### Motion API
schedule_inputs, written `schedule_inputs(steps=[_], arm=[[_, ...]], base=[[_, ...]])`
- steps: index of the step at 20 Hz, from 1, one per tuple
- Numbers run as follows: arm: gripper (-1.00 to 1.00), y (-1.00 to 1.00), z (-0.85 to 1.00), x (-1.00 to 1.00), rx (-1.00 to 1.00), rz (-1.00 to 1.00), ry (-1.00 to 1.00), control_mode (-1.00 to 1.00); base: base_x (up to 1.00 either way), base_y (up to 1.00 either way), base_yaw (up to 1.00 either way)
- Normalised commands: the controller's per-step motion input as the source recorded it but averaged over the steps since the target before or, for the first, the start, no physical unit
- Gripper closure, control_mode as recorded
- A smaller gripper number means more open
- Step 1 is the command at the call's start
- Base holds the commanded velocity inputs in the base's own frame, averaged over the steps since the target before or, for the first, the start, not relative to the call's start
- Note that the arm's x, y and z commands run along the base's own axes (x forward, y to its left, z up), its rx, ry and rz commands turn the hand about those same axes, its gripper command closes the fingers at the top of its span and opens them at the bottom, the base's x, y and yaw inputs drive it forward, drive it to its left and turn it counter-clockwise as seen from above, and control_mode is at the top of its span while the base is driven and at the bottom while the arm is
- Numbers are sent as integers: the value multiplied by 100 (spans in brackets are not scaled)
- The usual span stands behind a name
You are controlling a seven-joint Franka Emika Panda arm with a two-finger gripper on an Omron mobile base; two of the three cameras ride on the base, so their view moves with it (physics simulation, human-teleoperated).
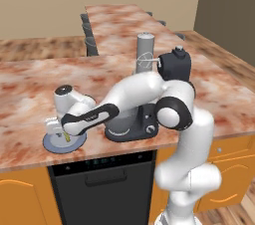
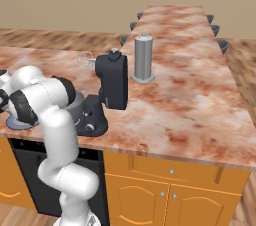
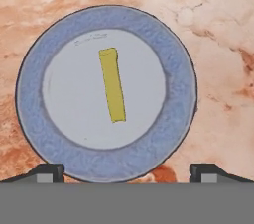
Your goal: Add butter and sugar cubes to the stand mixer bowl and then turn on the stand mixer to begin making frosting.
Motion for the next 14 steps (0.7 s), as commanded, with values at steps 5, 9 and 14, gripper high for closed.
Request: schedule_inputs(steps=[5,9,14], arm=[[-100,23,-19,32,0,3,-1,-100],[-100,4,-22,32,0,0,-4,-100],[-100,0,-21,27,0,0,-3,-100]], base=[[0,0,0],[0,0,0],[0,0,0]])
